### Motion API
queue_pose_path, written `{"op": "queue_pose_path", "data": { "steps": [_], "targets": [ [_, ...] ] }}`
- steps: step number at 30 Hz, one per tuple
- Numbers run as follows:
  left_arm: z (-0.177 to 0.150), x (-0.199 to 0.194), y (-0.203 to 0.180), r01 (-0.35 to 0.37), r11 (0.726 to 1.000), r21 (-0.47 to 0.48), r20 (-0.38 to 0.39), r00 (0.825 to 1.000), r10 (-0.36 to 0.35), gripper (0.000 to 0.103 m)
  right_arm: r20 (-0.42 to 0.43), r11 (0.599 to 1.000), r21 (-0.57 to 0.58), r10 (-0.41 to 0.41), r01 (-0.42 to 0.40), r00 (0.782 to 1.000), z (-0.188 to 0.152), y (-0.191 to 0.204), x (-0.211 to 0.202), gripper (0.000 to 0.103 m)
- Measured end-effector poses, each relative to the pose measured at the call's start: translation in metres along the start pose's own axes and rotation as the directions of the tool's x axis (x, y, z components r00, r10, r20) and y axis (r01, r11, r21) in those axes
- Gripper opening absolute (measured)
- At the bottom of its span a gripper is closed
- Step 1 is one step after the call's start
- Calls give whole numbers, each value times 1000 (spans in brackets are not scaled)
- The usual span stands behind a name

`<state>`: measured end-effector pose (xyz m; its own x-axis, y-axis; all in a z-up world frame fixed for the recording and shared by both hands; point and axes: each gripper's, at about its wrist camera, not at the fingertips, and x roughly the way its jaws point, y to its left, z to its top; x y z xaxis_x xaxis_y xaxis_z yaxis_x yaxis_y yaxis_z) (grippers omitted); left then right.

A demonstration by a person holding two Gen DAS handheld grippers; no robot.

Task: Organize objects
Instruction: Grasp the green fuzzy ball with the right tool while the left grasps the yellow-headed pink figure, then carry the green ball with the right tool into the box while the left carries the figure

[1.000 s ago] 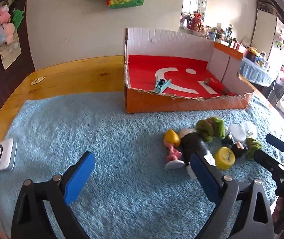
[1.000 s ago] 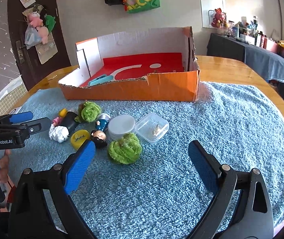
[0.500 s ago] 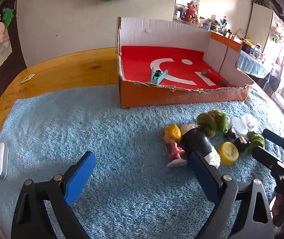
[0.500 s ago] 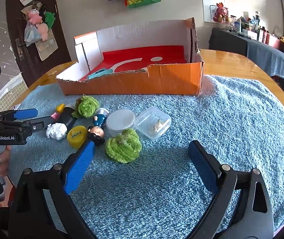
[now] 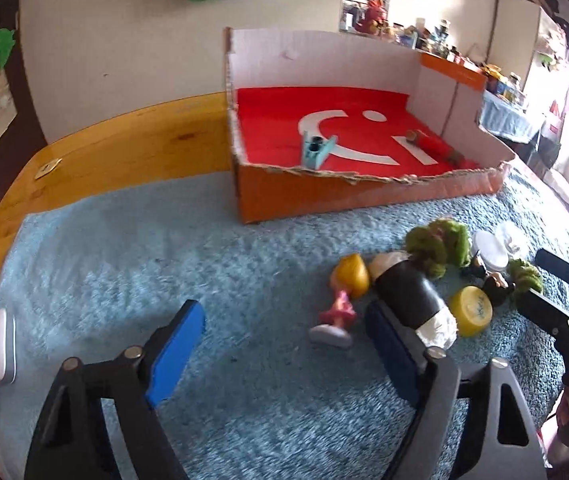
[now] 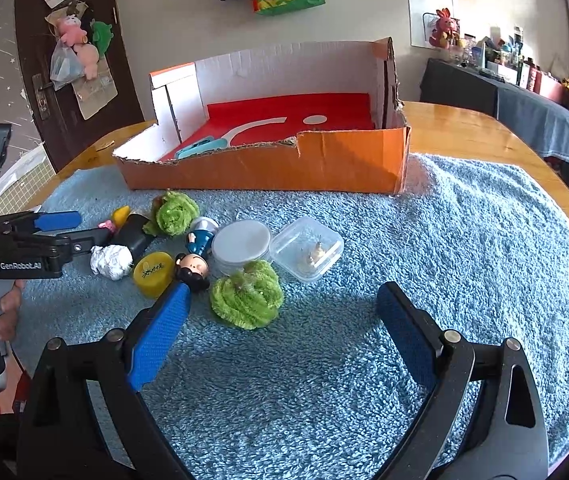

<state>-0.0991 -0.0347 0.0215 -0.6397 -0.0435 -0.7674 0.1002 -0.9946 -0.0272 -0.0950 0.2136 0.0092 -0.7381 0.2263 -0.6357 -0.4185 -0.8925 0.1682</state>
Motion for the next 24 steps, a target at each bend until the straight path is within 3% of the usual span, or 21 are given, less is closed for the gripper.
{"op": "queue_pose_path", "data": {
  "steps": [5, 7, 12, 24],
  "targets": [
    [3, 2, -10, 11, 999, 37, 20, 1000, -12, 64, 3, 1000, -27, -4, 4, 1000, 2, 5, 1, 67],
    [5, 2, -12, 49, 998, 30, 29, 998, -50, 49, 4, 1000, -29, 3, -2, 1000, 3, 6, 2, 57],
    [4, 1, -16, 91, 995, 28, 53, 994, -92, 22, 3, 999, -7, 53, -53, 999, 0, 8, 4, 33],
    [0, -17, -22, 84, 996, 15, 109, 990, -85, 22, 22, 994, 15, 106, -106, 994, 1, 8, -5, 29]
  ]
}}
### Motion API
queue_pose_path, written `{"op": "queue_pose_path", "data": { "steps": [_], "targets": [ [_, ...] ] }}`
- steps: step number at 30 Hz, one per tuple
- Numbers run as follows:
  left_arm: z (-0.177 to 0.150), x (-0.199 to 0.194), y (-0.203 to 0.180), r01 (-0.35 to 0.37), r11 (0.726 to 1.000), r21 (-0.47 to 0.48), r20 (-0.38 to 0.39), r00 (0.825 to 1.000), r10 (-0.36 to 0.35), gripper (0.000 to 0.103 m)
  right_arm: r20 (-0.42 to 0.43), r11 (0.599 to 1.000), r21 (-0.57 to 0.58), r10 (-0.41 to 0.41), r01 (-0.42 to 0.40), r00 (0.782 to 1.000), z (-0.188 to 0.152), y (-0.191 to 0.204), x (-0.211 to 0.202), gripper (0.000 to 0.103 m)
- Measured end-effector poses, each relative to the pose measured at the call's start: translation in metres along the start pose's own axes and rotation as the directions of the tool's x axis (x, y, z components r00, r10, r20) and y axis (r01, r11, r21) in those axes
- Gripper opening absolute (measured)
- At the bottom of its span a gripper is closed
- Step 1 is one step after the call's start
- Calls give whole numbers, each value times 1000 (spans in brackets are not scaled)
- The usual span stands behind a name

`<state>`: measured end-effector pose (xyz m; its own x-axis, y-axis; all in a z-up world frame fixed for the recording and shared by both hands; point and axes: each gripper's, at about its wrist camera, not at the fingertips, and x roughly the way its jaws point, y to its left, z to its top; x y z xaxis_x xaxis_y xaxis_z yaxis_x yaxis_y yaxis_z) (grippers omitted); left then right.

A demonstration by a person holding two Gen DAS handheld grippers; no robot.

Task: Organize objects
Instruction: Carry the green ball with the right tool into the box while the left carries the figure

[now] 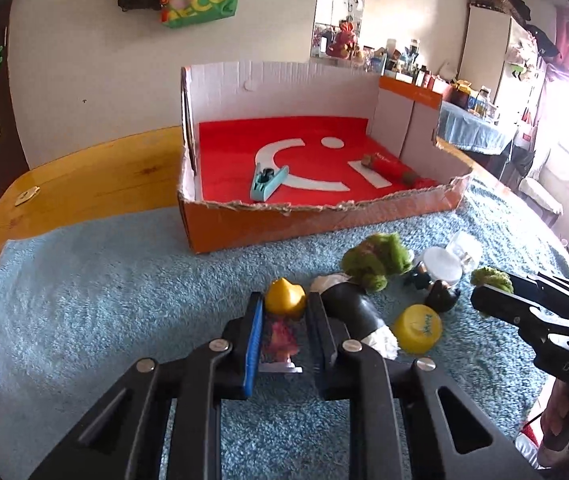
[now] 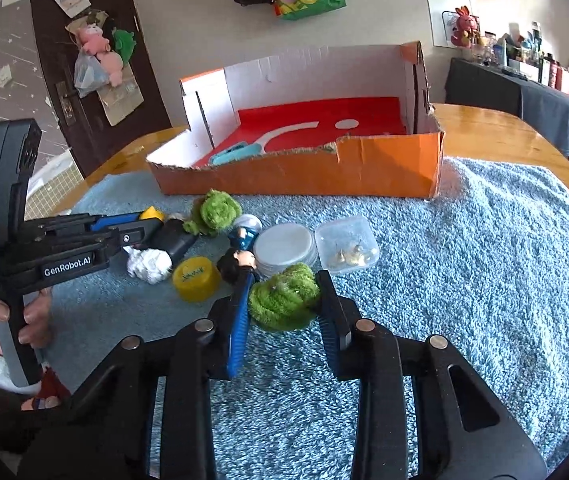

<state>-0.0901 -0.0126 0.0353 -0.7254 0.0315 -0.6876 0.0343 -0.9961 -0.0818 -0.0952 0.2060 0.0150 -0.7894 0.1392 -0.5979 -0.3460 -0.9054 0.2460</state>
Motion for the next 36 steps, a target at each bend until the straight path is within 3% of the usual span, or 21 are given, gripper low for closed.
{"op": "queue_pose_path", "data": {
  "steps": [20, 36],
  "targets": [
    [21, -46, -5, 18, 1000, -4, 96, 995, -18, 22, 98, 999, -51, 22, -17, 995, 43, 14, -25, 29],
    [36, -51, -6, 21, 1000, -5, 111, 994, -21, 22, 101, 998, -66, 13, -7, 995, 61, 13, -22, 29]
  ]
}}
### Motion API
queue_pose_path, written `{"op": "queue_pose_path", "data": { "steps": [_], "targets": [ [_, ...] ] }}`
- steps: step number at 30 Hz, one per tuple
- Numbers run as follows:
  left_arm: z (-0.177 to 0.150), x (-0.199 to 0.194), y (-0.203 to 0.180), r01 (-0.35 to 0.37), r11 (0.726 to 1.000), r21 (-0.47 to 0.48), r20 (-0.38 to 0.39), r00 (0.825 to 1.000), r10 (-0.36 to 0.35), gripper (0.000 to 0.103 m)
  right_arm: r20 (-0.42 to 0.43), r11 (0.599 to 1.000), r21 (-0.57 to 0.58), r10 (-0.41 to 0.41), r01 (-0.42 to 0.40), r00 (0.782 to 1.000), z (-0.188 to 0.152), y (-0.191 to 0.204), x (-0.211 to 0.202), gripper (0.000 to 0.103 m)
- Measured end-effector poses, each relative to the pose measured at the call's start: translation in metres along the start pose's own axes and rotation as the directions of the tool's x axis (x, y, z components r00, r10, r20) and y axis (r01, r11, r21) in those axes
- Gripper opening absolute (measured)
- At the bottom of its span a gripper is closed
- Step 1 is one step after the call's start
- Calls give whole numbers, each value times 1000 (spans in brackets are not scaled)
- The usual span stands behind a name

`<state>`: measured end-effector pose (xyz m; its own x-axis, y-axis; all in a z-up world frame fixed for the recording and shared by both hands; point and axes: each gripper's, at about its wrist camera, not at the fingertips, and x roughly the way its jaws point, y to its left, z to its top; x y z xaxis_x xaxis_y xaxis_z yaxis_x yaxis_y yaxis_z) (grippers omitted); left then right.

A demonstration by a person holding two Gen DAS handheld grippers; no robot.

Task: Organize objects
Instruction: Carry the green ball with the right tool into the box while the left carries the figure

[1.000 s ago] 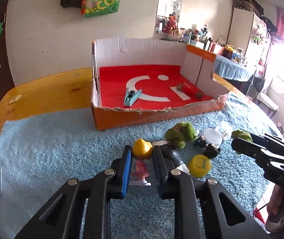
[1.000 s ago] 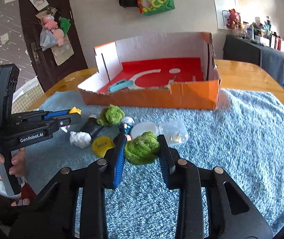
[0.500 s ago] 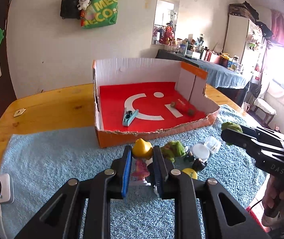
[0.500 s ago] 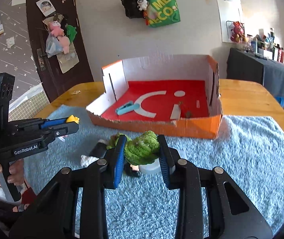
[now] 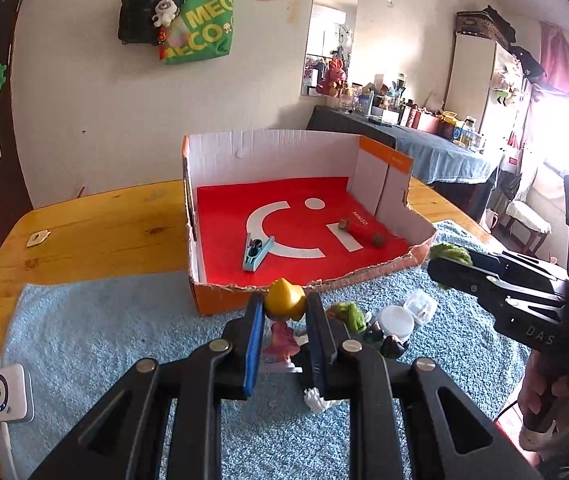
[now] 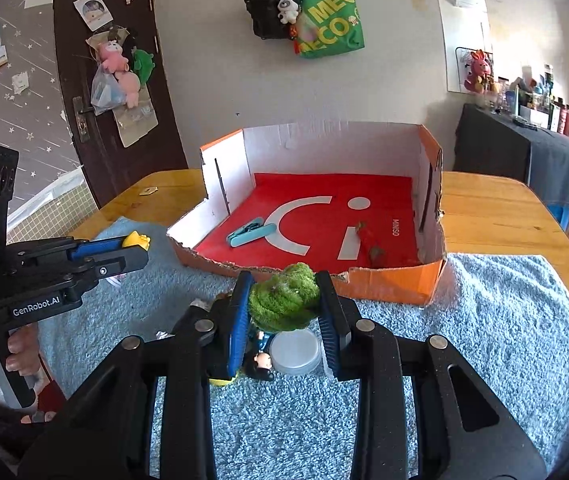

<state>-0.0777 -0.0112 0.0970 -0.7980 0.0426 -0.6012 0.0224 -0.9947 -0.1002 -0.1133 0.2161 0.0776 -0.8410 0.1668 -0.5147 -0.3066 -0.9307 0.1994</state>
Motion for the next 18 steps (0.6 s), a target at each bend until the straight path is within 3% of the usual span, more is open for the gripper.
{"op": "queue_pose_path", "data": {
  "steps": [6, 18],
  "targets": [
    [12, 14, 1, 63, 998, -29, -39, 997, -64, 22, -7, 1000, -8, 9, -9, 1000, 10, -4, 6, 30],
    [56, 60, -5, 90, 996, 16, -104, 991, -88, 22, -66, 997, -65, 28, -32, 997, 45, -24, 46, 30]
  ]
}}
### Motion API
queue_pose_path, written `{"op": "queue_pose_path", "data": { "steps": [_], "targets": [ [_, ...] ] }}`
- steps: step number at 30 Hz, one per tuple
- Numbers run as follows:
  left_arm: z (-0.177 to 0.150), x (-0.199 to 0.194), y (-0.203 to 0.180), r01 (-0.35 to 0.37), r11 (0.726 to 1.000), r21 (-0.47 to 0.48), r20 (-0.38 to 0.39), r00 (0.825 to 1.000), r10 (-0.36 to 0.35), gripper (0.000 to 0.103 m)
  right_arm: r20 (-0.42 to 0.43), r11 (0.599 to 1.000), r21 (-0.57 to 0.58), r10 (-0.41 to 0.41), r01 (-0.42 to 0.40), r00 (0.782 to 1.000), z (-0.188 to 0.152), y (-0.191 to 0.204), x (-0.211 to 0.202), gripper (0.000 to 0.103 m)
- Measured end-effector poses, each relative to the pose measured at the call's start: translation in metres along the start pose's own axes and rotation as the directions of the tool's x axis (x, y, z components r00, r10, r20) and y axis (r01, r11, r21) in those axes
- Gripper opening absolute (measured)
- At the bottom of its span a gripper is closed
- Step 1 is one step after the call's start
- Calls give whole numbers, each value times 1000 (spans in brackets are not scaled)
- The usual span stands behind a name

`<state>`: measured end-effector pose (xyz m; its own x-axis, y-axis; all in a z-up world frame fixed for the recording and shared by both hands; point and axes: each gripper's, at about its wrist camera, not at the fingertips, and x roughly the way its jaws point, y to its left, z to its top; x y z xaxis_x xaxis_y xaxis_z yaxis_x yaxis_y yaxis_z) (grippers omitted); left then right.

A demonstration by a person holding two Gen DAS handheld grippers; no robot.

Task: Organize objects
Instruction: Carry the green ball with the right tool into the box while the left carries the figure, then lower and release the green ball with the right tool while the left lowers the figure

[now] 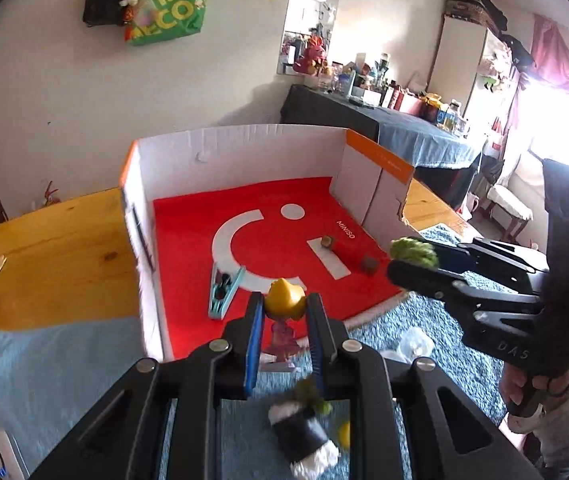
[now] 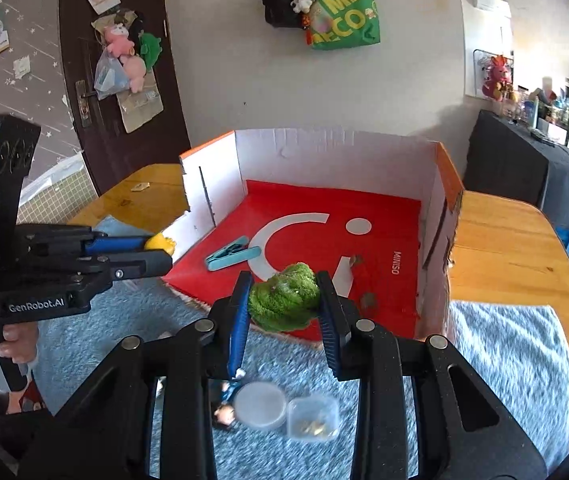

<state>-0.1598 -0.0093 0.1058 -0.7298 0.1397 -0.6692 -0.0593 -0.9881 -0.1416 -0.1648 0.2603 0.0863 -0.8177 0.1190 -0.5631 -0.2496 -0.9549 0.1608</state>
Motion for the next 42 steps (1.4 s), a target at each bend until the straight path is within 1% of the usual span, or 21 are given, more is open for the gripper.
{"op": "queue_pose_path", "data": {
  "steps": [3, 5, 9, 11, 19, 27, 33, 36, 42],
  "targets": [
    [9, 11, -3, 6, 1000, 21, -23, 1000, -5, 22, -26, 1000, -14, 3, -3, 1000, 5, -5, 11, 30],
    [13, 23, -4, 15, 999, 32, -51, 999, -13, 22, -51, 1000, -21, 6, -7, 999, 9, -10, 21, 30],
    [15, 41, -5, 12, 999, 49, -97, 995, -8, 22, -99, 999, -31, 23, -26, 995, 11, -14, 34, 30],
    [15, 50, -6, 2, 998, 56, -116, 993, 5, 22, -126, 999, -39, 29, -34, 992, 11, -17, 40, 30],
    [16, 73, -2, 21, 998, 53, -189, 982, -10, 22, -220, 996, -46, 61, -73, 974, 9, -24, 61, 30],
    [17, 84, -3, 24, 998, 66, -226, 974, -9, 22, -271, 993, -85, 61, -87, 961, 8, -19, 73, 30],
    [16, 93, -3, 23, 997, 77, -258, 966, -2, 22, -304, 991, -89, 71, -102, 950, 9, -20, 80, 30],
    [15, 98, -3, 25, 996, 85, -275, 962, -1, 22, -327, 990, -88, 78, -113, 942, 9, -22, 85, 30],
    [13, 105, -4, 24, 996, 92, -292, 956, 4, 22, -370, 986, -114, 68, -118, 927, 8, -22, 95, 30]
  ]
}}
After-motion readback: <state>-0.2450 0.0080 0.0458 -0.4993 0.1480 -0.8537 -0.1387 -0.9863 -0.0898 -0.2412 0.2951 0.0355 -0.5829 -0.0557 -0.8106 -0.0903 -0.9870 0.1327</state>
